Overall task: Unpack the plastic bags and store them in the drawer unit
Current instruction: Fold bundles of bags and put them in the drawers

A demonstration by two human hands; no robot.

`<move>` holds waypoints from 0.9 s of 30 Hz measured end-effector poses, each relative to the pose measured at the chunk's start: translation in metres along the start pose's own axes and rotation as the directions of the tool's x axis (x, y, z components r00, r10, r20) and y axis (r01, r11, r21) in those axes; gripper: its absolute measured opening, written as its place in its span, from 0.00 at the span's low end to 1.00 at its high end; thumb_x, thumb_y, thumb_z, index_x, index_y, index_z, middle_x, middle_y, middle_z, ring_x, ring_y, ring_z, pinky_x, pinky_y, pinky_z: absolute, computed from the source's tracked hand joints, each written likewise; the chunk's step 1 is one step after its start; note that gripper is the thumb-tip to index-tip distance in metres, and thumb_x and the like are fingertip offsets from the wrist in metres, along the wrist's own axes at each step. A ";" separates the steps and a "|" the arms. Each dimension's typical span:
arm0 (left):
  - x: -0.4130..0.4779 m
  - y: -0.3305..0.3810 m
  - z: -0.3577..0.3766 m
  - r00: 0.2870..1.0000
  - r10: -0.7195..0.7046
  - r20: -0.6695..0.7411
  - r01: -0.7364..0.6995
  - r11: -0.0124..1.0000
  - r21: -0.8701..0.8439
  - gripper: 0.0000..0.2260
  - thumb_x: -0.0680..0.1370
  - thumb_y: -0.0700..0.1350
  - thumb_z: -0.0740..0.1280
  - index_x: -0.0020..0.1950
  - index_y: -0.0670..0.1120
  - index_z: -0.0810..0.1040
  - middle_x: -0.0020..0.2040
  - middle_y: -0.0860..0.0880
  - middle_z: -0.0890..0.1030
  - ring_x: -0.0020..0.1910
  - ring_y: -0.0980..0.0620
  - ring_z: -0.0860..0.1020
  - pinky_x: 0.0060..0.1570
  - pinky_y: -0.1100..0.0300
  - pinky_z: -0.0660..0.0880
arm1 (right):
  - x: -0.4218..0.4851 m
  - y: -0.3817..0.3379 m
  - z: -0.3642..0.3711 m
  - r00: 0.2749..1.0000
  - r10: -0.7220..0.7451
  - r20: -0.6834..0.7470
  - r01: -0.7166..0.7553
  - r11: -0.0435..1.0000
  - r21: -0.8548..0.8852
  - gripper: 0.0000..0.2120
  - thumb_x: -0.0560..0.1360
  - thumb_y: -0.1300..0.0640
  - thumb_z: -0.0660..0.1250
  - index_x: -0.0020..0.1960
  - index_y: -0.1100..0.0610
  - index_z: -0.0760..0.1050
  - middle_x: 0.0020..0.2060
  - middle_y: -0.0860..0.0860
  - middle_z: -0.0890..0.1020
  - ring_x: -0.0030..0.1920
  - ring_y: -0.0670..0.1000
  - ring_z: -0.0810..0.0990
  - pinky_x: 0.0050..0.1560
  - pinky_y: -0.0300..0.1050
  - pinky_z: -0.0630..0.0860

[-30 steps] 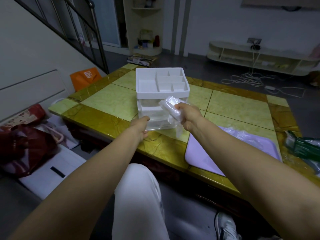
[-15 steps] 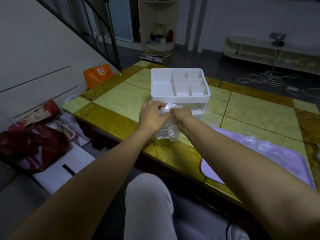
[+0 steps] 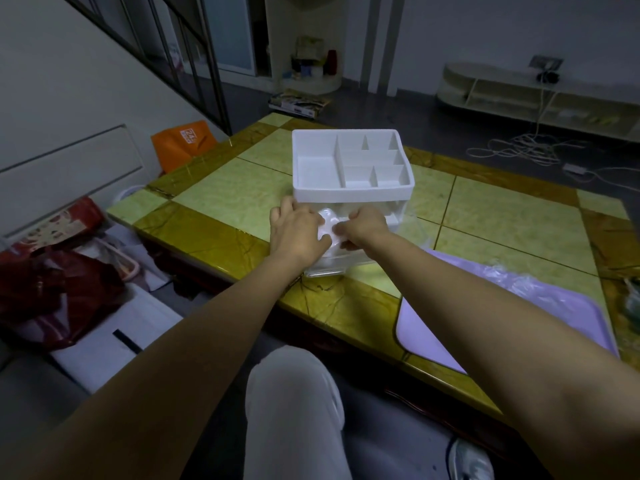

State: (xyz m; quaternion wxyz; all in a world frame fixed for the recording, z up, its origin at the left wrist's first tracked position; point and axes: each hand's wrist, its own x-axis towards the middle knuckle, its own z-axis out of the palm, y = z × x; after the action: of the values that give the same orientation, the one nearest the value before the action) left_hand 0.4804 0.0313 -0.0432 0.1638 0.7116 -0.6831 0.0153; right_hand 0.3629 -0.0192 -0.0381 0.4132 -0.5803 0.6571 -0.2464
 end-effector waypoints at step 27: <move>-0.020 0.028 -0.006 0.949 0.108 -0.295 -0.132 0.989 -0.061 0.13 0.75 0.46 0.64 0.58 0.48 0.79 0.56 0.47 0.75 0.59 0.46 0.69 0.59 0.55 0.60 | -0.028 0.033 -0.033 0.831 -0.535 -0.153 0.514 0.844 -0.157 0.12 0.73 0.63 0.62 0.52 0.57 0.81 0.49 0.51 0.83 0.44 0.49 0.79 0.50 0.44 0.76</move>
State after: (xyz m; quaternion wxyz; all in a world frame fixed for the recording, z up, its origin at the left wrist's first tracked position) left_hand 0.4530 0.0514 -0.0366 0.2897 0.6516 -0.6936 0.1024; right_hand 0.3164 0.0100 -0.0399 0.2326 -0.7335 0.5216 -0.3685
